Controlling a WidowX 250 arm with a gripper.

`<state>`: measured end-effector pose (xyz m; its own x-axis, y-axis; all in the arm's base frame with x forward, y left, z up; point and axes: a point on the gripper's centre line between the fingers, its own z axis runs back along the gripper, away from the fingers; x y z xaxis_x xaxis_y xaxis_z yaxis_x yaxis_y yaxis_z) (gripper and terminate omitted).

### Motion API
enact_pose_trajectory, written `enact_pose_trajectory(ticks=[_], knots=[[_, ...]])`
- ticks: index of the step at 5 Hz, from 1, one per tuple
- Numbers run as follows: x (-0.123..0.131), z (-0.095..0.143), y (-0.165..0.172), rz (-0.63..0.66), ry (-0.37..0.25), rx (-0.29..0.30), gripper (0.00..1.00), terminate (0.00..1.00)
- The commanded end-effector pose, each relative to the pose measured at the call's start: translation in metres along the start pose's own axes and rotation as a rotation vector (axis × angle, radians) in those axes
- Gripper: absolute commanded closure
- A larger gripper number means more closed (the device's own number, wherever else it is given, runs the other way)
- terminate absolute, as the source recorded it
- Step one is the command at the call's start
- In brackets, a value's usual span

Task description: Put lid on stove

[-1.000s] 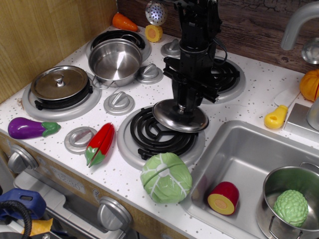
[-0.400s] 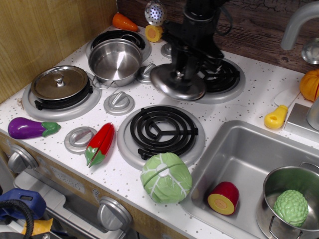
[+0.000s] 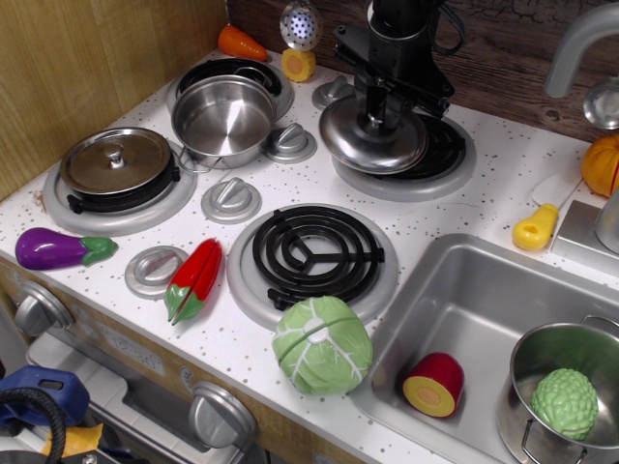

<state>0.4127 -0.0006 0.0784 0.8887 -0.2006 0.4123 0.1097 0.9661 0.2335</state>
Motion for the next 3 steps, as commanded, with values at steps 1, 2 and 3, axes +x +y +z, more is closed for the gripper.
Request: enact_pose_trajectory(ticks=[1,2,3], knots=[[0.021,-0.005,0.011,0.016,-0.13,-0.003,1.0,0.0],[0.026,-0.017,0.011,0.003,-0.163,-0.026,1.0,0.0],[0.033,-0.028,0.009,-0.037,-0.183,-0.05,1.0,1.0]])
